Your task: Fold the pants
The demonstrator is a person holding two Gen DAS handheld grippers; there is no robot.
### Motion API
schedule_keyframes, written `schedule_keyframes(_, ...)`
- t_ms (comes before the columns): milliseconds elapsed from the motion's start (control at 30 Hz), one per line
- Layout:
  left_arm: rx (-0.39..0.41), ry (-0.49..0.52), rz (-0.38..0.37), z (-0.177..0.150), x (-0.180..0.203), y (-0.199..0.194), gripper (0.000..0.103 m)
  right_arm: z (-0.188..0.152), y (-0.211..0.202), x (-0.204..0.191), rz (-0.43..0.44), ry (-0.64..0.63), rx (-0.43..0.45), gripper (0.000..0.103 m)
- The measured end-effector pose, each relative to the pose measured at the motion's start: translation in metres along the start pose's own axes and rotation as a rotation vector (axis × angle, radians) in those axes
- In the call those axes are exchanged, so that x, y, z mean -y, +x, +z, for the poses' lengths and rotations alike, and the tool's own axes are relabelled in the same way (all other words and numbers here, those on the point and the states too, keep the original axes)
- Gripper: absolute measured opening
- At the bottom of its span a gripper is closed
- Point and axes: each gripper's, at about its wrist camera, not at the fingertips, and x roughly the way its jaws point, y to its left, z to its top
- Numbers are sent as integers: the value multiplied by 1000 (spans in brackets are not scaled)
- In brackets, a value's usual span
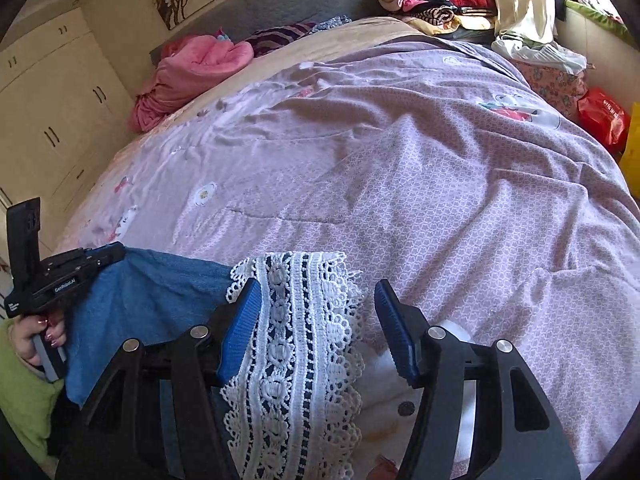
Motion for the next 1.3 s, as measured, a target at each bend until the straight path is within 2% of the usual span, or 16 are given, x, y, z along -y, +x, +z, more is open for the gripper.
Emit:
schedule_keyframes(33,-18,-5,-4,-3,-1,7,4,-2,2,-1,-12,-11,-1,57)
schedule_keyframes(100,-29,-28,-2,-10,-5,17,12,-5,5,-3,-44,-32,-8,57)
schedule_keyframes(233,-13,-69,-2,-13,-12,15,21,-8,11,-7,-83,-60,-15,56)
schedule_keyframes(267,-10,-71,11,-13,-12,14,28,-9,12,-8,-87,-64,-14,56)
schedule_keyframes(300,-6,-75,20,-13,-13,12,34,-9,11,-7,-86,-62,-12,56)
schedule_keyframes(367,2,-98,17,-14,-16,6,38,-9,8,-5,-83,-46,-11,56)
schedule_keyframes(467,29,-124,7,-18,-19,-9,51,-13,-5,-8,-95,-42,15,58)
schedule_keyframes(700,63,-95,30,-34,-4,-39,71,-27,-41,-17,-116,-39,88,58)
schedule_keyframes(933,84,-76,26,-46,14,-63,79,-44,-75,-37,-95,-69,134,64)
schedule_keyframes(1233,115,-48,5,-55,35,-91,86,-65,-98,-65,-54,-99,138,67)
schedule_keyframes(1267,120,-48,3,-57,36,-94,88,-69,-101,-67,-51,-98,136,70)
schedule_keyframes(1300,124,-48,1,-58,38,-97,89,-71,-103,-67,-54,-98,139,80)
